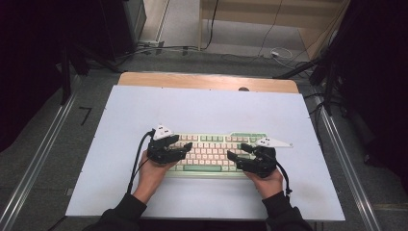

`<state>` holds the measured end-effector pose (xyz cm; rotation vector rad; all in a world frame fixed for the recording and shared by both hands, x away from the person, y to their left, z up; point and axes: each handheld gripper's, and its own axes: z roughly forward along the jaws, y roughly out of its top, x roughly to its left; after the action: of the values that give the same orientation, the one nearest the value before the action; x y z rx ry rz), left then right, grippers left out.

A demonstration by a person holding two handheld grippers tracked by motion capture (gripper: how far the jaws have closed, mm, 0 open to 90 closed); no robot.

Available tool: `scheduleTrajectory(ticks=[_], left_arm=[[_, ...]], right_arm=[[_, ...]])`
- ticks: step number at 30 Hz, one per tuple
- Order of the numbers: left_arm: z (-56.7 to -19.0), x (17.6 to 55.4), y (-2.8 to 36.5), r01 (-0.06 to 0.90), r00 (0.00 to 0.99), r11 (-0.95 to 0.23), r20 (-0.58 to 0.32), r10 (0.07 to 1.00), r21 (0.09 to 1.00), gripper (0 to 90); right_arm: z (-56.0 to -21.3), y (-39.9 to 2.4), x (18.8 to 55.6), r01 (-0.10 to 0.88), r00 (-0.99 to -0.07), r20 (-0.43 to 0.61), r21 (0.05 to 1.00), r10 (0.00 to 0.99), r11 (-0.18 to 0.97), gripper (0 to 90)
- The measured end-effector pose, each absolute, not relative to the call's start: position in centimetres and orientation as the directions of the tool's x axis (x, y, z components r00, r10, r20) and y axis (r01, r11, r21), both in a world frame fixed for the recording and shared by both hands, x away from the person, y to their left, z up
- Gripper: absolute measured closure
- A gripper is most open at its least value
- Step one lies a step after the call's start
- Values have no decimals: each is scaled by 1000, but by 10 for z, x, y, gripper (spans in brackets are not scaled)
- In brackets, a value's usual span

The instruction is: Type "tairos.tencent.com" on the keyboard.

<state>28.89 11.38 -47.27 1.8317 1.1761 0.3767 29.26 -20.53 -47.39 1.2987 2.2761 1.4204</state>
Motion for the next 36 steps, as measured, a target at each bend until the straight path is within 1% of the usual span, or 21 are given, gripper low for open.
scheduleTrajectory(ticks=[12,16,18,19,21,22,23,26,36], left_arm=[[-476,289,112,577,507,-159,-199,838,801,400],[-478,289,111,581,507,-162,-199,838,797,426],[-479,289,112,585,513,-173,-196,836,793,471],[-480,289,112,584,520,-176,-199,831,792,537],[-481,289,111,574,546,-211,-178,818,791,785],[-482,289,110,573,555,-228,-168,815,788,888],[-483,290,109,581,557,-238,-167,813,778,900],[-487,292,108,591,553,-261,-149,820,763,900],[-488,294,108,602,550,-252,-165,819,758,900]], right_arm=[[-474,-205,293,585,-610,290,793,738,172,264],[-474,-205,293,586,-609,291,792,738,171,264],[-474,-205,293,586,-609,291,792,738,172,264],[-474,-205,293,585,-610,290,792,737,173,264],[-474,-205,293,587,-610,291,791,737,172,264],[-474,-205,293,586,-611,292,792,736,172,264],[-474,-205,293,585,-611,290,792,736,173,264],[-474,-204,293,586,-612,290,791,736,175,264],[-474,-205,293,586,-612,291,791,736,174,264]])
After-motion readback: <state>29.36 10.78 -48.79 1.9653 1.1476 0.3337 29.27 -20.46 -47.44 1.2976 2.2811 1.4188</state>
